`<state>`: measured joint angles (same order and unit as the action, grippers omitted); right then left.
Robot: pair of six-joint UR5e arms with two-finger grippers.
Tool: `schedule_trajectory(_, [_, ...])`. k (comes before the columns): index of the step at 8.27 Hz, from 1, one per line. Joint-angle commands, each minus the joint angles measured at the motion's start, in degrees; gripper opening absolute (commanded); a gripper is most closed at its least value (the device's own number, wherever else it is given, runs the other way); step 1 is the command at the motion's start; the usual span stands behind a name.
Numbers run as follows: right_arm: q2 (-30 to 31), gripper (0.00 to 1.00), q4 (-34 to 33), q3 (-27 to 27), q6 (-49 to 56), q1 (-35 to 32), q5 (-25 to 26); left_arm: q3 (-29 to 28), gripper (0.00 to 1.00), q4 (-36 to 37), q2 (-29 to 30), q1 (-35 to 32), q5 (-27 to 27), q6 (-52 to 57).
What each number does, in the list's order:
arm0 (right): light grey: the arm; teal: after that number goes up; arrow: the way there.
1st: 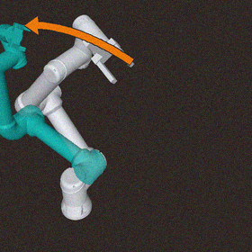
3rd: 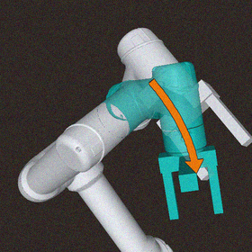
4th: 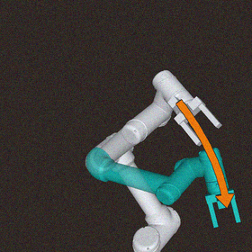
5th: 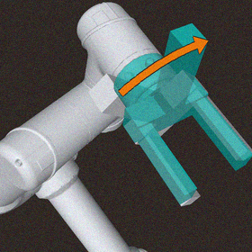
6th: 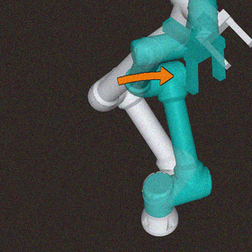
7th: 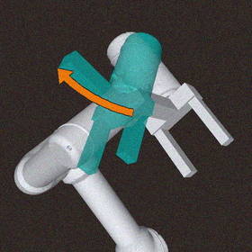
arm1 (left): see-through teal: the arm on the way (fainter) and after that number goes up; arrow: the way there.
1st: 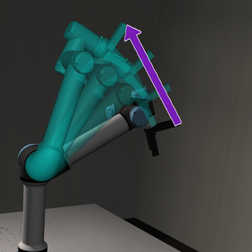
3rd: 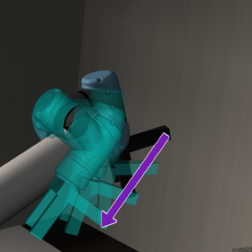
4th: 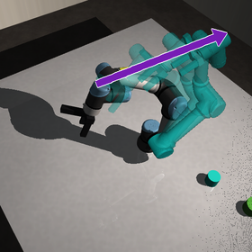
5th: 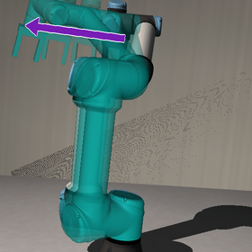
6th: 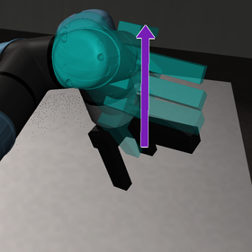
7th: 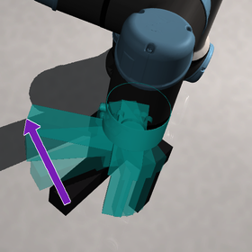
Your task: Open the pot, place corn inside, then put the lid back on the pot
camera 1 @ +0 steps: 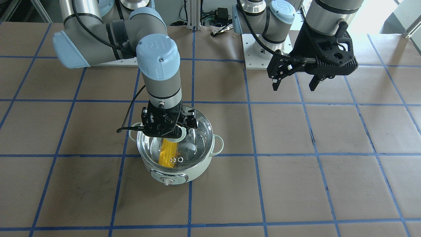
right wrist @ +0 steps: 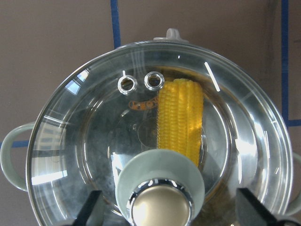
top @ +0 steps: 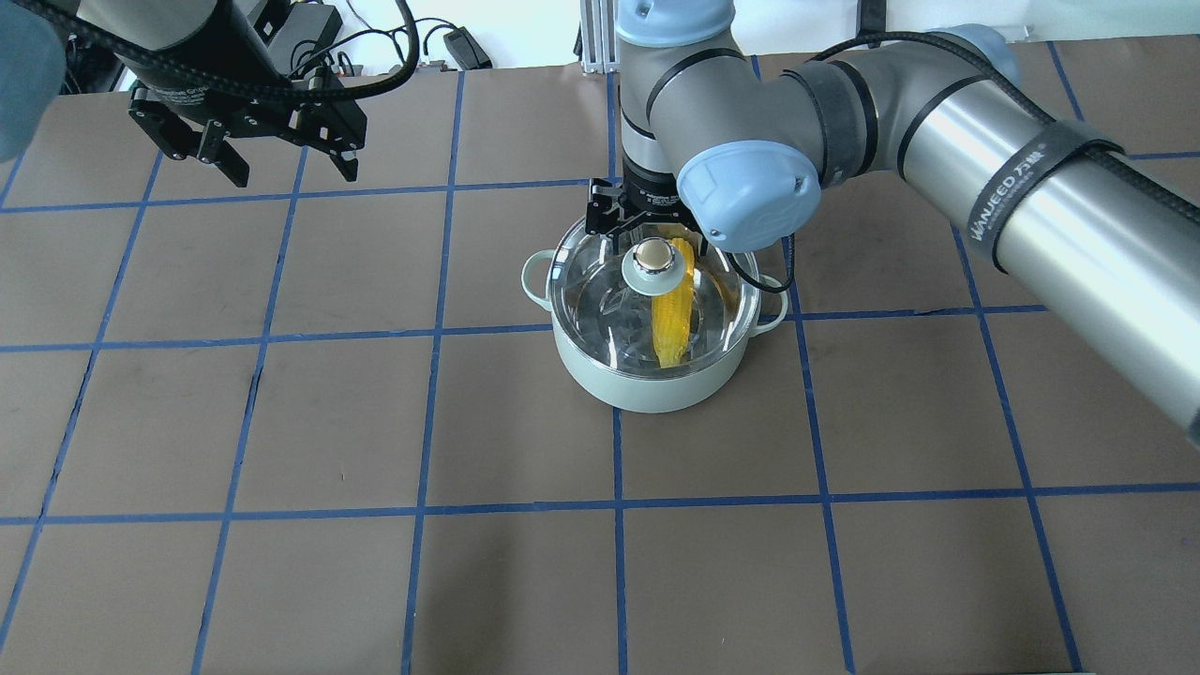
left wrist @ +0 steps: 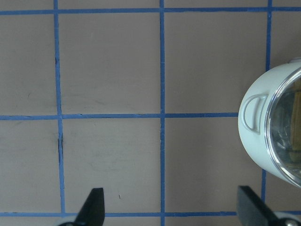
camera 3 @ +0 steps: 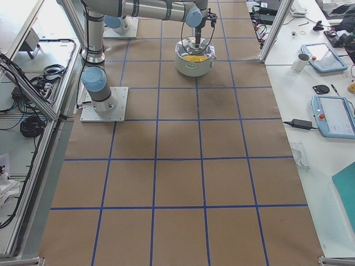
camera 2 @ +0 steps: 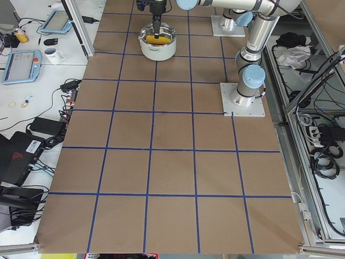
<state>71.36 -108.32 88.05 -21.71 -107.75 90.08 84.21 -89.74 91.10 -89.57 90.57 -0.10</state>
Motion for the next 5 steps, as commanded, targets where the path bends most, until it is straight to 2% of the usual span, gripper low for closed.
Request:
schedule_trajectory(1, [7.3, 1.00, 1.3, 0.0, 3.1, 1.0, 0.3, 0.2, 1.00, 0.0, 0.0, 0.0, 0.0, 0.6])
schedule_trajectory(3, [13.7, 1.00, 9.1, 0.2, 4.2, 3.9, 0.3, 0.3, 1.00, 0.0, 0.2, -0.1, 0.0, 0.6])
schedule_trajectory(5, [17.1, 1.00, 15.5, 0.2, 7.5, 6.9, 0.4, 0.3, 1.00, 0.0, 0.2, -0.1, 0.0, 0.6])
